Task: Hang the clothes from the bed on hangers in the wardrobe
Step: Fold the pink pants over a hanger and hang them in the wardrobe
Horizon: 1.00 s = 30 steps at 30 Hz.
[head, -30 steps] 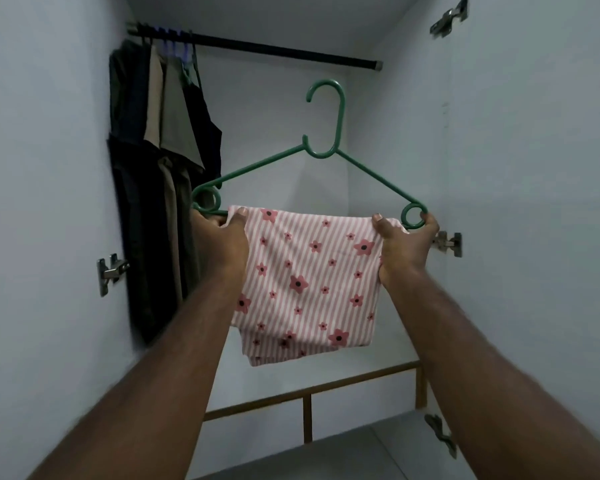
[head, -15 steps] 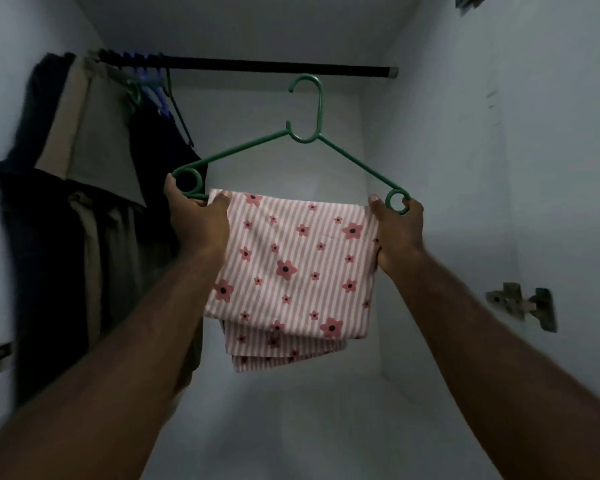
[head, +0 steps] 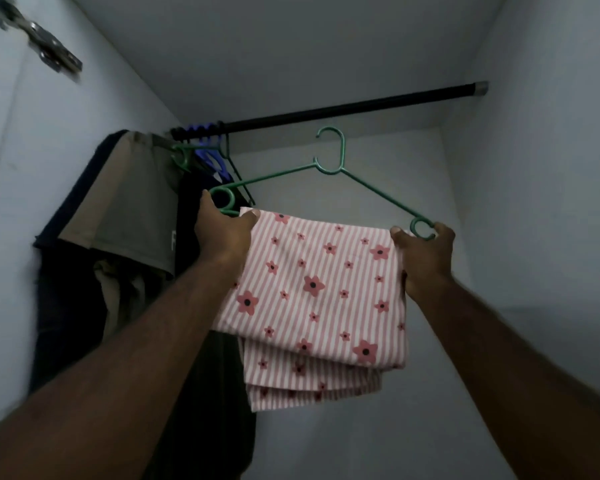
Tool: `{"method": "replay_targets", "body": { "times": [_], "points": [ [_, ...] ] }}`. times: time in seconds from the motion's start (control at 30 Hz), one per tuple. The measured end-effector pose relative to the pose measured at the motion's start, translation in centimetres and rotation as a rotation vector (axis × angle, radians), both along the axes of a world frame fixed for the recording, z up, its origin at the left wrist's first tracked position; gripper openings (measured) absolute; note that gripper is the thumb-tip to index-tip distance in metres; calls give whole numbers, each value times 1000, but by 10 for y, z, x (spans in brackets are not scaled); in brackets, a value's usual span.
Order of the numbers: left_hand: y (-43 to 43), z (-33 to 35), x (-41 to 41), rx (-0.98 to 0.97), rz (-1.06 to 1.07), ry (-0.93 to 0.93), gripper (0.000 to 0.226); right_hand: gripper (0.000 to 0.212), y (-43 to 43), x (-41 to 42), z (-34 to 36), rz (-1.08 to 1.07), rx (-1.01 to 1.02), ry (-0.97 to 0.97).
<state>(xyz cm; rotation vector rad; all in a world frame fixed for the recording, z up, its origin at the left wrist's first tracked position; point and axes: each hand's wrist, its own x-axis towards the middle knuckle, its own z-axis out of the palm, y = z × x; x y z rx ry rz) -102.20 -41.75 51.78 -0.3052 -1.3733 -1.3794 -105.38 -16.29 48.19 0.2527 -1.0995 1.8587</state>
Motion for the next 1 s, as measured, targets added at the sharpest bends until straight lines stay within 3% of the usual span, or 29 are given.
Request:
{"method": "replay_targets", "body": {
  "times": [0.23,0.4,0.5,0.63,0.83,0.93,1.0],
  "points": [
    [-28,36,-28,-46,139,105,77,71,-35,-70,24,205,4,-58],
    [-47,76,-36,-92,241,123,86,24,-65,-100,48,354,29,-94],
    [-48,92,-36,-81,318,115,58,5,-87,-114,60,420,-19,-82],
    [-50,95,-39,-98,383,102,49,20,-110,-148,57,389,-108,-39],
    [-56,90,-52,-175,275,138,56,20,-115,-173,56,334,-82,-61],
    [-58,94,-56,-201,300,166,57,40,-117,-184,64,400,-102,-56],
    [-56,98,-57,-206,319,183,59,38,-121,-187,69,448,-69,-83]
  ]
}}
